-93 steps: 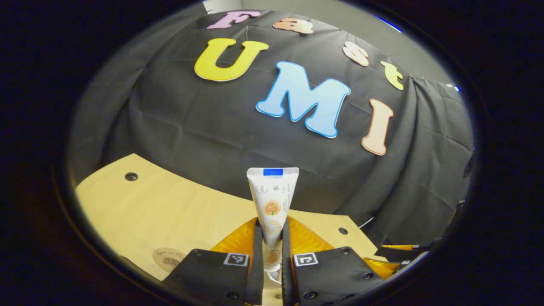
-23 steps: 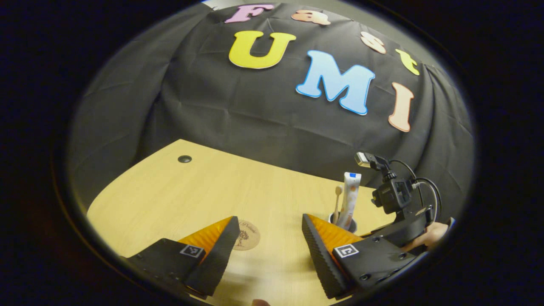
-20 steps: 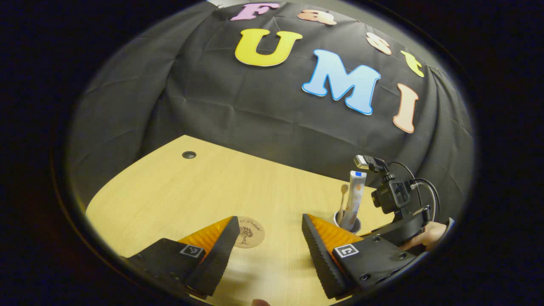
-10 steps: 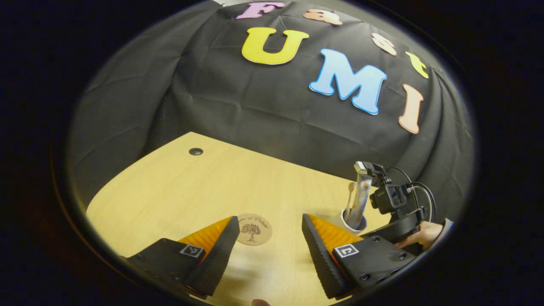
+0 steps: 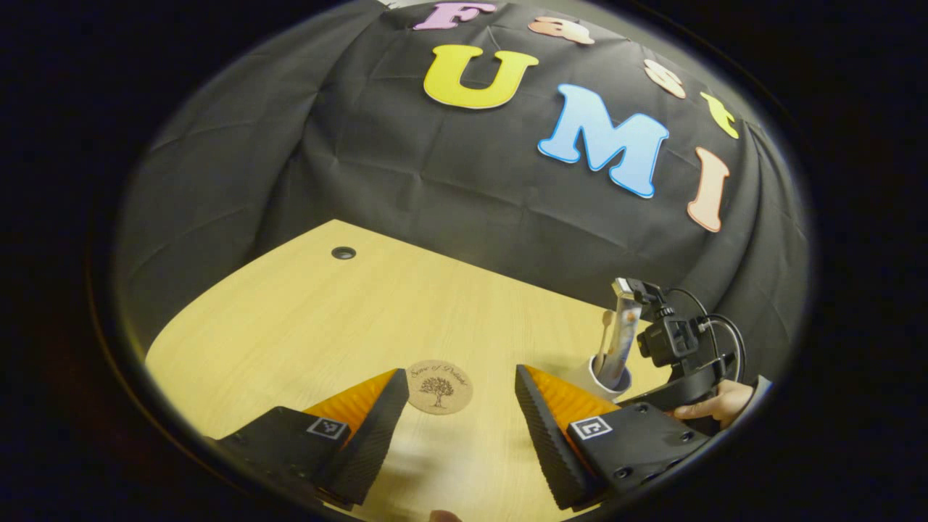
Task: Put the toothbrush and toothpaste on the desktop into the cup, then pick up the cup and place it on the coaster on the desktop.
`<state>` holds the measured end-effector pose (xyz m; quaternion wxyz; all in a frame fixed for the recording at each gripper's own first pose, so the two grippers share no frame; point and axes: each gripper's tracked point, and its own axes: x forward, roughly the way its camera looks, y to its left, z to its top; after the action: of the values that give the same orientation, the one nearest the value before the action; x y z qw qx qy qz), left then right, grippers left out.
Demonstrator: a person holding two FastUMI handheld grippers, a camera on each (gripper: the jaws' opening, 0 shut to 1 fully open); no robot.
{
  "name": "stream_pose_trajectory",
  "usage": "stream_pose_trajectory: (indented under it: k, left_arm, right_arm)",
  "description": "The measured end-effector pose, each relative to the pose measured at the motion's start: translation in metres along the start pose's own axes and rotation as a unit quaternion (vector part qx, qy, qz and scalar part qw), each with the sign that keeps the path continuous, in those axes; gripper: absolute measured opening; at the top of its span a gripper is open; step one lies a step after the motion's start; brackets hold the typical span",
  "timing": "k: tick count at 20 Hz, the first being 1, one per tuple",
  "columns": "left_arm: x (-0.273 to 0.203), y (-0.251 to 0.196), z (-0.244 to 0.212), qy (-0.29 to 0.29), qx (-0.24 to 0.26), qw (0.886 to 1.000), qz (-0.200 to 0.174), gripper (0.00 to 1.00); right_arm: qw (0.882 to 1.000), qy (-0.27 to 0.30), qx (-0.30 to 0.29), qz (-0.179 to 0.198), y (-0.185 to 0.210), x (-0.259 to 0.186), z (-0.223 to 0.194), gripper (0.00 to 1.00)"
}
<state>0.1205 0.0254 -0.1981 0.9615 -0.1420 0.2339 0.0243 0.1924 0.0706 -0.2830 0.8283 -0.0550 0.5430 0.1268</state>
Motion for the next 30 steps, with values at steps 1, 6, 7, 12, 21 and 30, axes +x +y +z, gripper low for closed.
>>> stream_pose_trajectory:
  k: [1,6,7,12,21,30]
  left_arm:
    - [0.000,0.001,0.000,0.000,0.000,1.000,0.000,0.95]
    - [-0.006,0.008,0.000,0.000,0.000,1.000,0.003,0.95]
    - [-0.008,0.010,0.000,0.000,-0.001,1.000,0.002,0.95]
    - [-0.020,0.025,0.005,-0.002,-0.001,1.000,0.008,0.95]
    - [-0.044,0.084,0.012,-0.004,-0.011,1.000,0.029,0.95]
    - [-0.062,0.137,0.017,-0.010,-0.034,0.998,0.053,0.95]
  right_arm:
    - [1.000,-0.004,0.001,0.001,0.001,-0.001,0.001,0.29]
    - [1.000,-0.012,0.000,0.008,0.005,-0.013,0.006,0.28]
    - [1.000,-0.013,0.001,0.011,0.006,-0.017,0.008,0.28]
    - [1.000,-0.017,-0.013,0.020,0.015,-0.043,0.017,0.28]
    - [0.998,-0.023,-0.049,0.043,0.088,-0.059,0.043,0.28]
    - [0.995,-0.017,-0.080,0.050,0.158,-0.046,0.059,0.28]
